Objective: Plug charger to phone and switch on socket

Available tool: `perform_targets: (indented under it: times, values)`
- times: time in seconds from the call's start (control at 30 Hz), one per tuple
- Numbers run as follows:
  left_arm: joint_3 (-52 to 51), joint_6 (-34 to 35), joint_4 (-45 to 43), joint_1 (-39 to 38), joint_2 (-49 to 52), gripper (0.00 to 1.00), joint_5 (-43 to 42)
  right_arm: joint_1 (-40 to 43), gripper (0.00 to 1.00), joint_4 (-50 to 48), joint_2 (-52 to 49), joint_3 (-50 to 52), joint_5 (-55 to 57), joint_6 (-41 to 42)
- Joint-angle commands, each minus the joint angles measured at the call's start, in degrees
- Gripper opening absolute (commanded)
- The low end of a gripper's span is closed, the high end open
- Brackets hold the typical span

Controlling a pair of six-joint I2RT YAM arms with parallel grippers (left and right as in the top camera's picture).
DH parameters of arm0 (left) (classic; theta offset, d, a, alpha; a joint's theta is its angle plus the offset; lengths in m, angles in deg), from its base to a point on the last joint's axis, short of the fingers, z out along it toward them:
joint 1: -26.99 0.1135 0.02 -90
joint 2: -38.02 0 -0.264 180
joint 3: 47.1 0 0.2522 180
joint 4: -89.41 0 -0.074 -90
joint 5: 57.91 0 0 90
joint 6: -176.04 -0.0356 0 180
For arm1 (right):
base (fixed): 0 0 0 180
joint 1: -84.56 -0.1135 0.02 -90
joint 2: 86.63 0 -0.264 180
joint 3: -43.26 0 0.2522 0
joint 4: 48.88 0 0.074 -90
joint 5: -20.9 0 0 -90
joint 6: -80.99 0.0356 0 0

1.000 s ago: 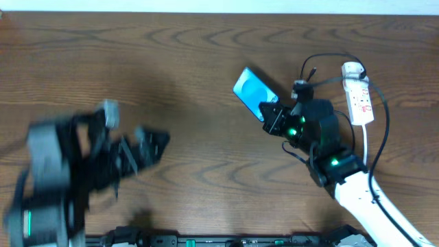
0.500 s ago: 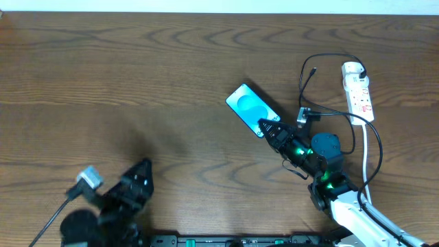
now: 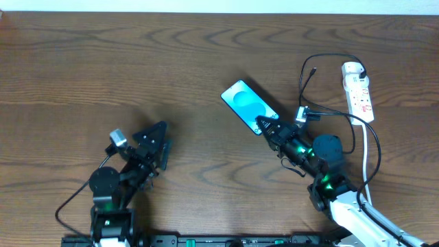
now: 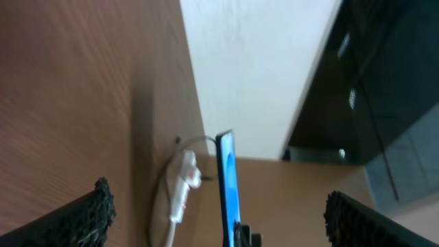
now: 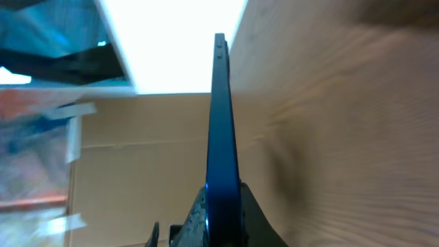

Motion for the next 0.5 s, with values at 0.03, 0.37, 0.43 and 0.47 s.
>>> perform_targets:
  times: [0.03, 0.37, 0.43, 0.47]
  values:
    - [0.7, 8.9, -10.4, -4.9, 11.6, 0.98, -1.4, -3.8, 0.01, -2.7, 0.4, -0.6, 3.1, 2.4]
    - [2.4, 13.1, -35.5, -14.5, 33.8, 0.98, -0.9, -9.1, 0.01, -4.4, -2.3, -0.7, 7.0, 4.0]
    - [2.4, 13.1, -37.6, -15.8, 35.9, 0.98, 0.2, -9.9, 0.01, -5.9, -3.4, -0.7, 7.0, 4.0]
    - [2.4, 13.4, -38.4, -16.4, 36.6, 0.98, 0.9, -10.2, 0.01, -6.2, -3.8, -0.7, 7.0, 4.0]
